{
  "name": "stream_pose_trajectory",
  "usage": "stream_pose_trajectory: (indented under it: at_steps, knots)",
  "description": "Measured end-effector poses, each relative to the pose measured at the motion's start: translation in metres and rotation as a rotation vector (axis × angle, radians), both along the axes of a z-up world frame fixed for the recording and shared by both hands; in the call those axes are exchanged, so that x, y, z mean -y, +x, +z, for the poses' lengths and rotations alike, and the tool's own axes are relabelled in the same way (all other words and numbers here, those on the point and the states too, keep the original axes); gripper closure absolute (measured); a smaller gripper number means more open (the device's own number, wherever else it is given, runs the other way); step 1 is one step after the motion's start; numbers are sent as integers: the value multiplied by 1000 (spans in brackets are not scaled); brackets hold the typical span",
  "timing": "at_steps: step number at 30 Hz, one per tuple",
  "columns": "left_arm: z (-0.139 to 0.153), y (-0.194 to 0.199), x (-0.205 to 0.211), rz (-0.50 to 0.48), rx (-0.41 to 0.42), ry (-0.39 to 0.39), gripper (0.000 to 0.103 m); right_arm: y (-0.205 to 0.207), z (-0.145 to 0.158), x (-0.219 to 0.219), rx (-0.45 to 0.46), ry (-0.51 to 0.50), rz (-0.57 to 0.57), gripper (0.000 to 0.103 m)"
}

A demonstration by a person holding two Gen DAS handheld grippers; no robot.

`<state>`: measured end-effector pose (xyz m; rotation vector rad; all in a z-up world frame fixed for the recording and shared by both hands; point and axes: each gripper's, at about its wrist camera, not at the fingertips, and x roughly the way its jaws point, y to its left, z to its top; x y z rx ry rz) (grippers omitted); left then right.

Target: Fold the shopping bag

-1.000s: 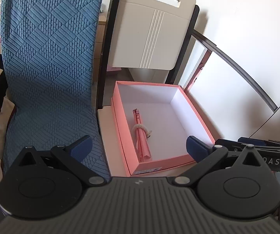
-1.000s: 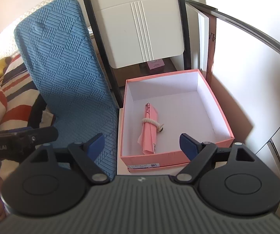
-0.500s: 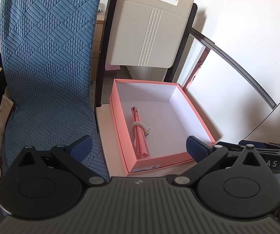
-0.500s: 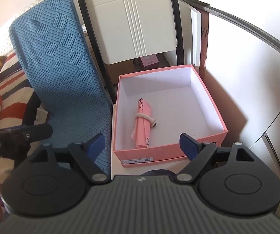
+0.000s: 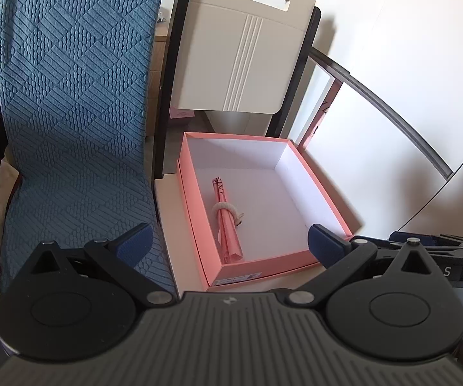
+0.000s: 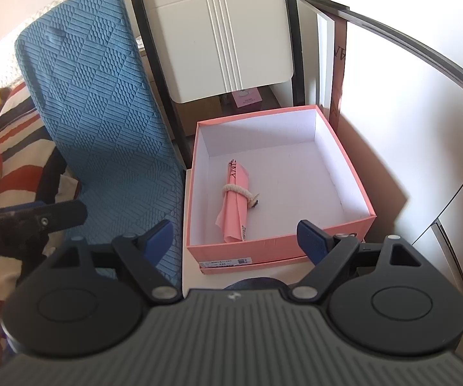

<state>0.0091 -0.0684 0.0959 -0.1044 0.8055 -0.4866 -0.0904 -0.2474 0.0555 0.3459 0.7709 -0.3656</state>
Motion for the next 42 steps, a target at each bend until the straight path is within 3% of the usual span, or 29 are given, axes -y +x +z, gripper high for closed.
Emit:
stream_pose_trajectory:
  at_steps: [42]
  knots:
    - [2,-5,-8,7,7,5,0,5,-6,-4,-29,8,3,18]
